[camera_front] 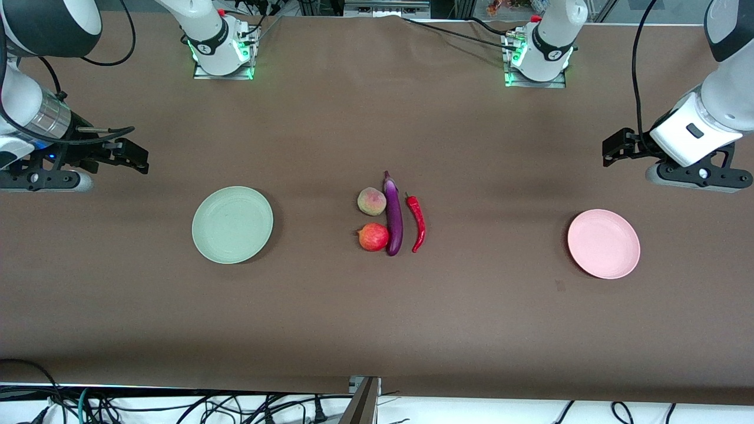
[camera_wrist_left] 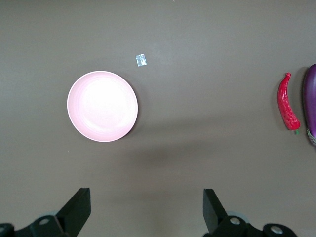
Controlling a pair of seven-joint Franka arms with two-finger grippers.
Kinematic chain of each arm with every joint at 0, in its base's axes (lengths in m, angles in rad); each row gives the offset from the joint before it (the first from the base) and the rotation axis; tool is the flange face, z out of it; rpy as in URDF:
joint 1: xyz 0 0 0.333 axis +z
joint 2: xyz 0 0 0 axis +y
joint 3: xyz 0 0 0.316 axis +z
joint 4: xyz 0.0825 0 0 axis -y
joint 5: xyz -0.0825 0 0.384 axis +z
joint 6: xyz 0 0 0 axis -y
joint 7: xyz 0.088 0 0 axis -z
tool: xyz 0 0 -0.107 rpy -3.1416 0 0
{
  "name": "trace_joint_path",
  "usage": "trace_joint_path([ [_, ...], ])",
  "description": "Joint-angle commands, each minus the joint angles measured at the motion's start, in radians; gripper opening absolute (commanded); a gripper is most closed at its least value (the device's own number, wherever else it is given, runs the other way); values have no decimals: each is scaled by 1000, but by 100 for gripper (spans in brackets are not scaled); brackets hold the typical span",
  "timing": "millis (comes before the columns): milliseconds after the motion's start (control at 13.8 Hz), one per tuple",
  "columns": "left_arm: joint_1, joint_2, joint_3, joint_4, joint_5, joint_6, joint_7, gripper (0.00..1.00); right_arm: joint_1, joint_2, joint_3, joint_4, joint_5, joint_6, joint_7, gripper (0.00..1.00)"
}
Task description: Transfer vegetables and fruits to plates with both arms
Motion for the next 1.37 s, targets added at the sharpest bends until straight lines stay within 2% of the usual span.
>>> trace_joint_path([
  [0, 5, 11, -2, 30, 3, -17, 3, 100, 2, 6, 2, 20, -14, -5, 5, 100],
  [434, 6, 11, -2, 22, 4, -26, -1, 100, 4, 5, 2, 21, -14, -6, 3, 100],
  [723, -5, 14, -3, 23, -5, -153, -1, 100, 4, 5, 3, 21, -14, -6, 3, 100],
  [940, -61, 74, -17, 16, -25, -228, -17, 100, 4, 6, 3, 21, -13, -6, 5, 100],
  [1084, -109, 125, -20, 19, -69, -209, -56, 100, 5, 6, 3, 21, -13, -6, 5, 100],
  [1301, -202, 224, -20, 14, -128, -47, -229, 100, 4, 5, 3, 21, -13, -5, 5, 100],
])
